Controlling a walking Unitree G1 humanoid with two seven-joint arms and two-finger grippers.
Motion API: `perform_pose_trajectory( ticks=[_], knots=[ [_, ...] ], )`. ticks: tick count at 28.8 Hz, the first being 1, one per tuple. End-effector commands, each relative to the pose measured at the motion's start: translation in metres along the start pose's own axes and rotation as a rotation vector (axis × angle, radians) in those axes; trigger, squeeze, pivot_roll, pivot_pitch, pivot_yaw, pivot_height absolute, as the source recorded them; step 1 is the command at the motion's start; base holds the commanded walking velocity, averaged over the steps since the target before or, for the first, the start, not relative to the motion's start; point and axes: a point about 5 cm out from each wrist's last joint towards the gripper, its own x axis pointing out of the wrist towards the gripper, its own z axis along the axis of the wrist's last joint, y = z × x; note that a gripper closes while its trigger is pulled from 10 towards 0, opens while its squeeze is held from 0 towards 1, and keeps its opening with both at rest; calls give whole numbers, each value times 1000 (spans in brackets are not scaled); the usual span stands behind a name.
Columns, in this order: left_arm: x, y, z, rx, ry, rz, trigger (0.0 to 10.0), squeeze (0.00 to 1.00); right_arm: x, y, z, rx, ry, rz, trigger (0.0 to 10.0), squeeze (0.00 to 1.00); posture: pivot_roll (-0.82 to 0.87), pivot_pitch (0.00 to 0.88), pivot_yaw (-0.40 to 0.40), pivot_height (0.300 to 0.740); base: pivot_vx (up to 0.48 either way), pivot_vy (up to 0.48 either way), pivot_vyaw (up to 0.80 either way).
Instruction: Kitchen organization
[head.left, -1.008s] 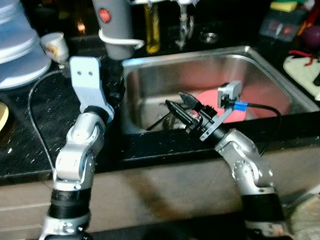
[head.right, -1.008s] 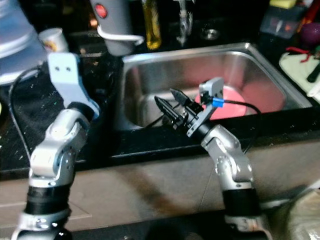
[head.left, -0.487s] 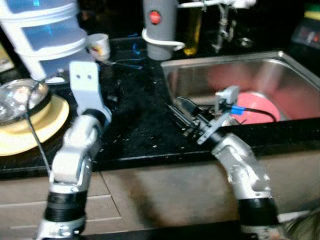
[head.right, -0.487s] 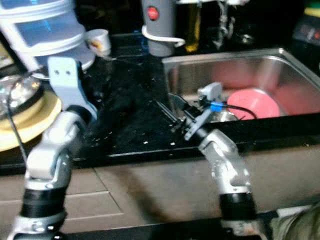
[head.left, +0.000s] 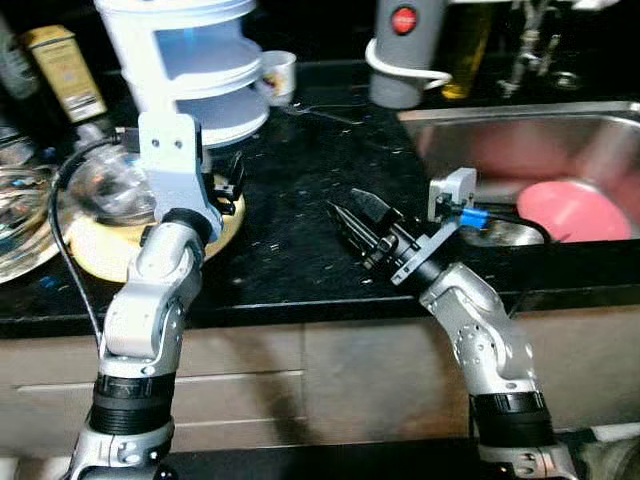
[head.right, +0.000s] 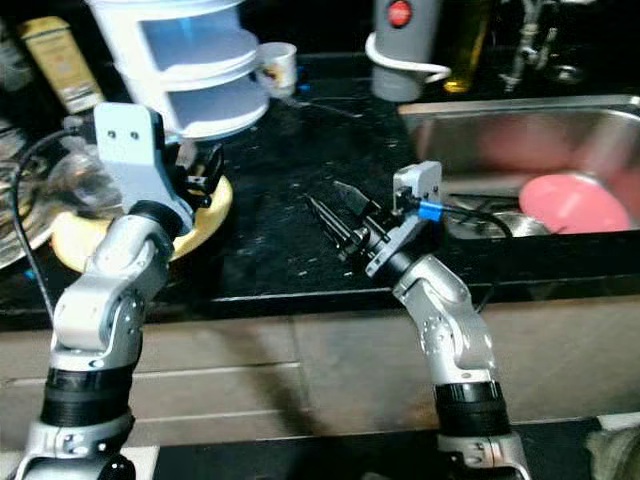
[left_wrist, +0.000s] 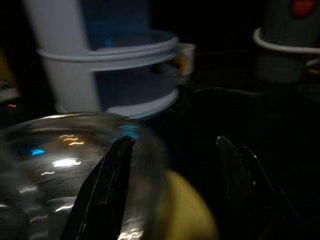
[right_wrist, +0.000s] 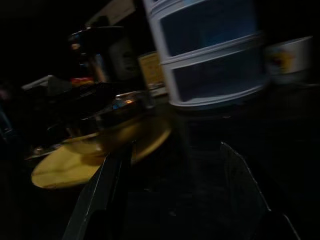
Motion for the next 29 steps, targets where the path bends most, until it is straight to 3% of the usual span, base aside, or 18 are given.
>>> perform_pose_trajectory(
  ticks=[1, 7, 17, 29],
  knots=[
    [-1, 3, -1, -2, 5, 7, 10000, 0, 1, 1, -2, 1, 10, 5, 10000, 0, -25, 25, 24, 740, 0, 0, 0],
    [-4, 3, 0, -2, 11, -15, 10000, 0, 1, 2, -2, 4, 10, 7, 10000, 0, -26, 28, 26, 740, 0, 0, 0],
    [-4, 1, 3, 19, -12, -23, 10000, 0, 0, 3, -2, 7, 9, 10, 10000, 0, -26, 29, 23, 740, 0, -445, 0],
    [-4, 2, 4, 11, -20, -14, 10000, 0, 0, 4, -3, 9, 14, 15, 10000, 0, -27, 31, 21, 740, 0, 0, 0]
  ],
)
